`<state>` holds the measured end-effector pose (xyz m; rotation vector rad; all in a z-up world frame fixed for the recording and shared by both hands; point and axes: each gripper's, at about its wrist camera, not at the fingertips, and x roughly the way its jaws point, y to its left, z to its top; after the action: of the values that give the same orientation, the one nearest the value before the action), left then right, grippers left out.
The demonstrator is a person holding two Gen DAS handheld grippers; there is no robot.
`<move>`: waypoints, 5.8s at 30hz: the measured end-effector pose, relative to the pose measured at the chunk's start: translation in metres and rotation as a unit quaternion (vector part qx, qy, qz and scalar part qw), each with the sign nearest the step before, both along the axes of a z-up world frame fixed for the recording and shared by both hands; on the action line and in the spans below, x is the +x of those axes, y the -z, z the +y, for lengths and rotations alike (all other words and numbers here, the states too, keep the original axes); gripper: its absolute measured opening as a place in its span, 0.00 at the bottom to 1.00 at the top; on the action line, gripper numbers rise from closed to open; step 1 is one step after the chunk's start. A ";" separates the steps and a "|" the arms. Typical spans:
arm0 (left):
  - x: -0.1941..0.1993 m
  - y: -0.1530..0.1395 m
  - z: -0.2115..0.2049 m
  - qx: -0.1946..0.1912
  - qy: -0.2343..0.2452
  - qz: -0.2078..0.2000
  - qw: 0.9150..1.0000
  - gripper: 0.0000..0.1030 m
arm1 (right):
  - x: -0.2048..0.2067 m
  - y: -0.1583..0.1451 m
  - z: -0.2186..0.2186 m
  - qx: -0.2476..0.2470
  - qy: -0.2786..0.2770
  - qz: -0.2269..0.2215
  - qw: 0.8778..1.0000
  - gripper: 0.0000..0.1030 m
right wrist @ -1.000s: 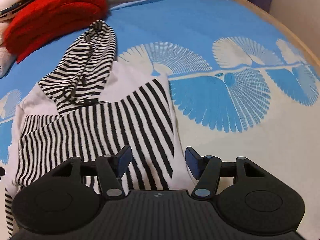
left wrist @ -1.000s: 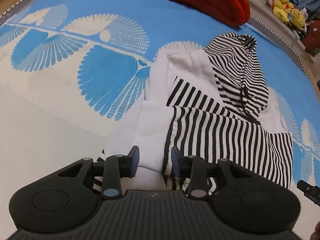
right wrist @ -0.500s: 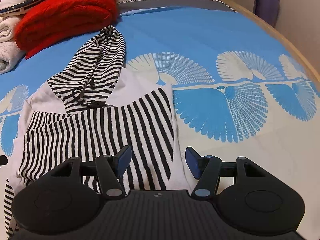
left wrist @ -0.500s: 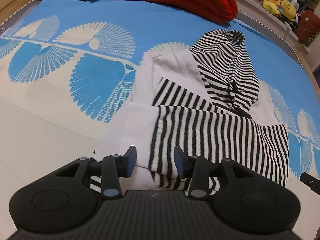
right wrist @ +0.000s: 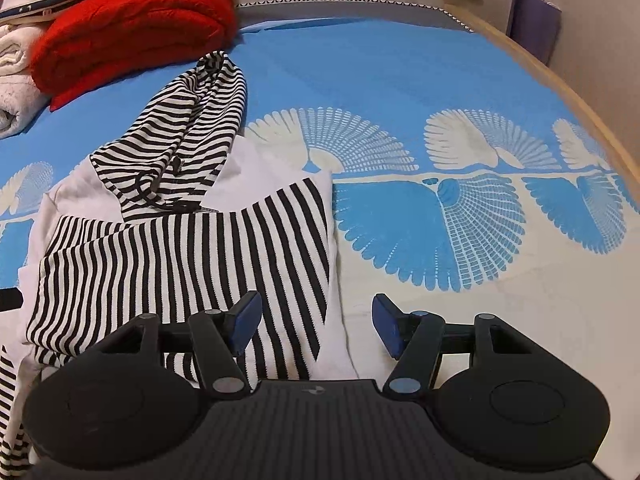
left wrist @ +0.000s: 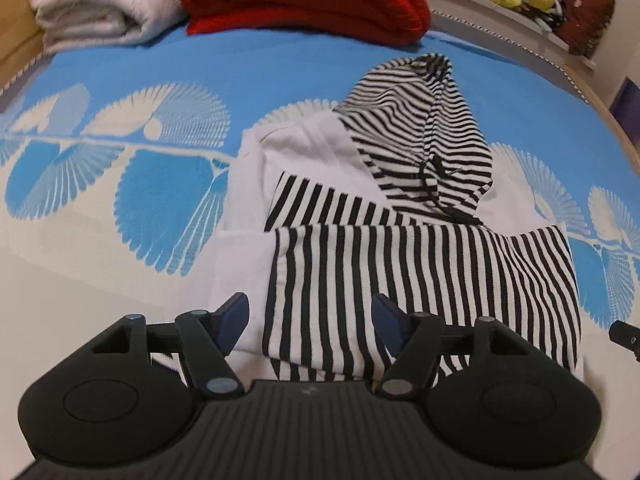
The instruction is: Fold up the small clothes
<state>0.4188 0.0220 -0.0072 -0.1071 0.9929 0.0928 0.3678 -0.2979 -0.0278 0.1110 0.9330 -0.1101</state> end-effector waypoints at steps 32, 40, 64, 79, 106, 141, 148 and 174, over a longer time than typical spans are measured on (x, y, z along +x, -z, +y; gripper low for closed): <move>0.185 -0.026 -0.048 0.042 0.036 -0.084 0.995 0.00 | 0.011 0.006 0.003 -0.051 -0.068 0.021 0.996 0.73; 0.324 0.021 -0.090 0.022 0.055 -0.096 0.994 0.36 | 0.017 0.032 -0.008 -0.117 -0.080 0.048 0.989 0.73; 0.042 -0.022 -0.042 -0.028 0.166 -0.143 0.975 0.01 | 0.020 -0.003 -0.014 -0.089 -0.047 -0.002 0.995 0.73; 0.024 0.021 0.051 -0.123 -0.049 0.059 0.989 0.42 | 0.018 -0.007 -0.042 0.140 0.095 -0.025 0.985 0.63; 0.043 0.049 0.030 -0.140 -0.104 0.106 0.979 0.05 | 0.057 0.039 0.018 0.270 0.093 0.013 0.958 0.05; 0.045 0.069 0.062 -0.258 -0.090 0.176 0.946 0.37 | 0.049 0.045 -0.027 0.229 0.018 0.112 0.967 0.53; 0.046 0.025 0.058 -0.189 -0.034 0.043 0.980 0.02 | 0.050 0.040 -0.015 0.256 0.000 0.079 0.964 0.03; 0.033 0.083 0.098 -0.145 -0.108 0.159 0.971 0.26 | 0.052 0.053 -0.004 0.139 0.004 0.127 0.982 0.17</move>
<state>0.4522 0.1202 -0.0898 -0.4805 1.3100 0.1683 0.4203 -0.3015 -0.0812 0.3666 1.1994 0.0001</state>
